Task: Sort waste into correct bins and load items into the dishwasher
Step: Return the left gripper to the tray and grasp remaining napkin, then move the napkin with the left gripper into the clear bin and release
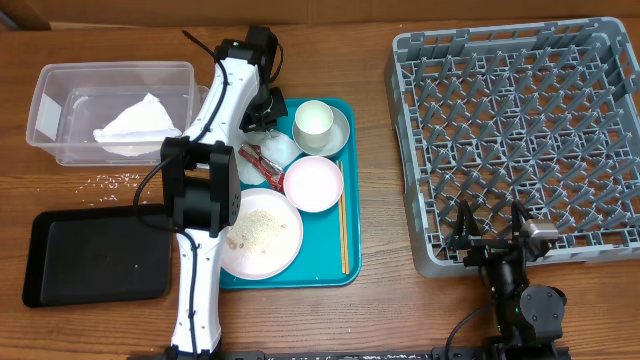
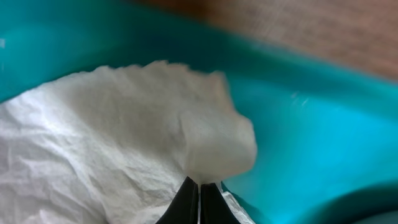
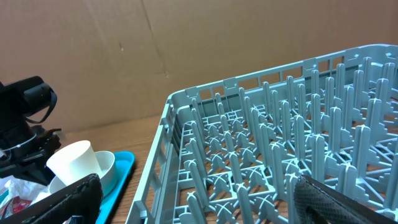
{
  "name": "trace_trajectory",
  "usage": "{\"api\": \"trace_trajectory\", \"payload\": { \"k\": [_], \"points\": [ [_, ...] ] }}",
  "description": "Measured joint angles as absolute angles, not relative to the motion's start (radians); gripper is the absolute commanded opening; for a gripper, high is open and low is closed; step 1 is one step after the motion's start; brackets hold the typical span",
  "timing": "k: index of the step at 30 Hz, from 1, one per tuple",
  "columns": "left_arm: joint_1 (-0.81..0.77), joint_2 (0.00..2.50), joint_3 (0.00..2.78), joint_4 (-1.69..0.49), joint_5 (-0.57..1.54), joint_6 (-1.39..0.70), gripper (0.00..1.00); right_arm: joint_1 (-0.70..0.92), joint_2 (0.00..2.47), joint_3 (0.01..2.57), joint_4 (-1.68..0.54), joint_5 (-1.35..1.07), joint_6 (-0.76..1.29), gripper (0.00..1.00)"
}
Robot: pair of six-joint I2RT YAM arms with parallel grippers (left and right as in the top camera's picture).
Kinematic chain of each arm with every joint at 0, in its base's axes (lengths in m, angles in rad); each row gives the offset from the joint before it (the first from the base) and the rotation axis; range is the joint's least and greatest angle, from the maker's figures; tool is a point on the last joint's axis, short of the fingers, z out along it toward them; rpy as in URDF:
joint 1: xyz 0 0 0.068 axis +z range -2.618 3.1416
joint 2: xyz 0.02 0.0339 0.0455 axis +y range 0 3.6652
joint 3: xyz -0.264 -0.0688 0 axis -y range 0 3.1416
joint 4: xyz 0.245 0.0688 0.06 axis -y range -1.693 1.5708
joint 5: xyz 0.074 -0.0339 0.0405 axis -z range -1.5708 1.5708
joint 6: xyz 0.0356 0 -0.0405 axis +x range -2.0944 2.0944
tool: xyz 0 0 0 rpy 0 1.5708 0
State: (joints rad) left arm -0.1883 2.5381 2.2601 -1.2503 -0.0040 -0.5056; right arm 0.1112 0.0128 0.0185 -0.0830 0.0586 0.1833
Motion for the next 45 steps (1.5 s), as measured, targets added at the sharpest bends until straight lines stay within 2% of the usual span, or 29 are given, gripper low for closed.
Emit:
{"api": "trace_trajectory", "payload": {
  "k": [6, 21, 30, 36, 45],
  "points": [
    [-0.188, 2.544, 2.325, -1.378, 0.011, -0.506, 0.04, 0.111, 0.013, 0.019, -0.083, 0.059, 0.183, 1.0],
    [-0.187, 2.551, 2.838, -1.664, 0.018, -0.506, 0.04, 0.111, 0.013, 0.019, -0.083, 0.059, 0.183, 1.0],
    [-0.155, 2.547, 3.032, -1.687, 0.019, -0.498, 0.04, 0.111, 0.013, 0.019, -0.083, 0.059, 0.183, 1.0],
    [-0.055, 2.48, 3.037, -1.687, 0.019, -0.499, 0.04, 0.111, 0.013, 0.018, -0.083, 0.059, 0.183, 1.0],
    [0.204, 2.367, 3.062, -1.686, 0.017, -0.558, 0.04, 0.111, 0.013, 0.019, -0.083, 0.059, 0.183, 1.0]
  ]
}}
